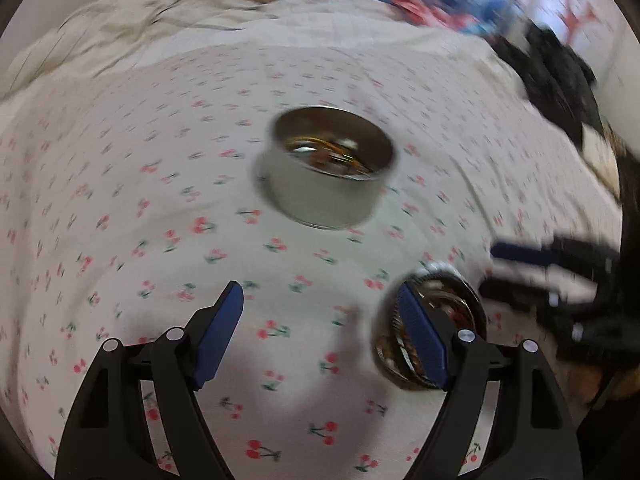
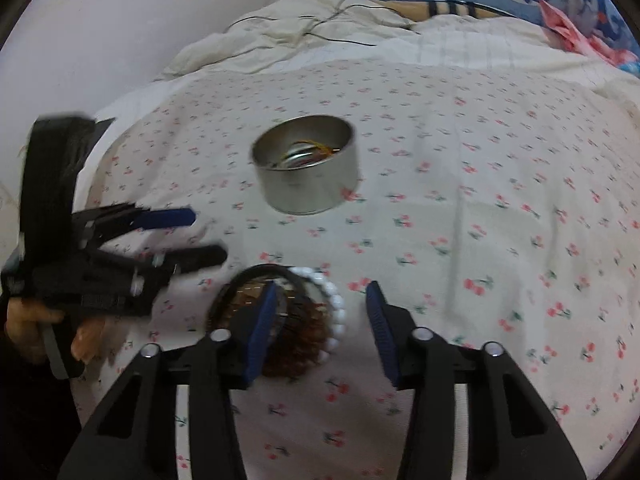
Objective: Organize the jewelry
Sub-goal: 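Grasp the black band bracelet with the right tool and lift it, then grasp the silver bangle with the left tool while the right tool holds the black bracelet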
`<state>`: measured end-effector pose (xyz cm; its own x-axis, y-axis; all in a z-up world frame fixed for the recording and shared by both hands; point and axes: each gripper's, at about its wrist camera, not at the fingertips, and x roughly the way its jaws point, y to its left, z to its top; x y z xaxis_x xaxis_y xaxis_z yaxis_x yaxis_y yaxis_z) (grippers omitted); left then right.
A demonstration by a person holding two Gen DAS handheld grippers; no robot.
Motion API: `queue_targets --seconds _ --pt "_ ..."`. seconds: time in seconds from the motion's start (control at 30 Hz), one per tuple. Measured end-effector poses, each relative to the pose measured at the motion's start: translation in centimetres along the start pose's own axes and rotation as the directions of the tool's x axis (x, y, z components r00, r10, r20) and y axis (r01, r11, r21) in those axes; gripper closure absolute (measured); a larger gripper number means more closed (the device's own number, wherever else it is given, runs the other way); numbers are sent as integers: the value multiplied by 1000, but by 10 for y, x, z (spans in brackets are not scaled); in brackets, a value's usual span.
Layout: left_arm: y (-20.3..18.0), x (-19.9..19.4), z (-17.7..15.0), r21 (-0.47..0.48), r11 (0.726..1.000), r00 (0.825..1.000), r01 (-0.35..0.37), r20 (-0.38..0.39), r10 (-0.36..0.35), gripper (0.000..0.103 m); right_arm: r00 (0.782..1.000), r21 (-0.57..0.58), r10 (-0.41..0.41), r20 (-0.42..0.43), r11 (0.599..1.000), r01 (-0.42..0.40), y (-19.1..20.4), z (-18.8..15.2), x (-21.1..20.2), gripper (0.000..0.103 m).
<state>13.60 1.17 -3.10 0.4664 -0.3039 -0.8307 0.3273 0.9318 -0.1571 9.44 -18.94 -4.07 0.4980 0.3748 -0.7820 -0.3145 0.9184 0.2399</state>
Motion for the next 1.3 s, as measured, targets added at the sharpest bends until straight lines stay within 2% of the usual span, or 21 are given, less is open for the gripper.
queue_targets --seconds 0.13,0.4,0.47,0.5,0.6,0.8,0.93,1.03,1.13,1.2,1.3 --pt "14 -3 2 -68 998 1000 6 12 -5 24 1000 2 4 -20 1000 -4 1 -3 8 82" --pt "5 0 3 -36 999 1000 6 11 -6 22 999 3 5 -49 1000 -5 3 -3 20 83" --pt "6 0 3 -43 999 1000 2 11 -2 22 999 -32 -22 -40 999 21 8 -3 19 85" --pt "8 0 3 -48 999 1000 0 12 1 21 997 -89 -66 -36 994 63 17 -4 19 93" --pt "10 1 3 -56 998 1000 -4 11 5 21 994 -153 -103 -20 983 99 29 -7 18 94" --pt "10 4 3 -44 999 1000 7 -2 -7 21 996 -66 -74 44 995 77 8 1 -7 94" --pt "-2 10 -2 18 998 997 61 -46 -60 21 989 11 -138 60 990 137 -20 4 -18 94" --pt "-24 16 -10 129 985 991 110 -96 -98 21 975 56 -218 39 975 216 -39 6 -17 94" --pt "-41 21 -20 229 968 989 106 -129 -78 21 966 101 -259 16 961 256 -56 7 -17 94" --pt "-41 22 -23 245 963 987 111 -143 -77 21 963 115 -270 3 957 268 -63 6 -15 94" --pt "-29 18 -21 206 974 990 93 -121 -69 21 964 119 -266 -9 957 265 -64 4 -13 94"
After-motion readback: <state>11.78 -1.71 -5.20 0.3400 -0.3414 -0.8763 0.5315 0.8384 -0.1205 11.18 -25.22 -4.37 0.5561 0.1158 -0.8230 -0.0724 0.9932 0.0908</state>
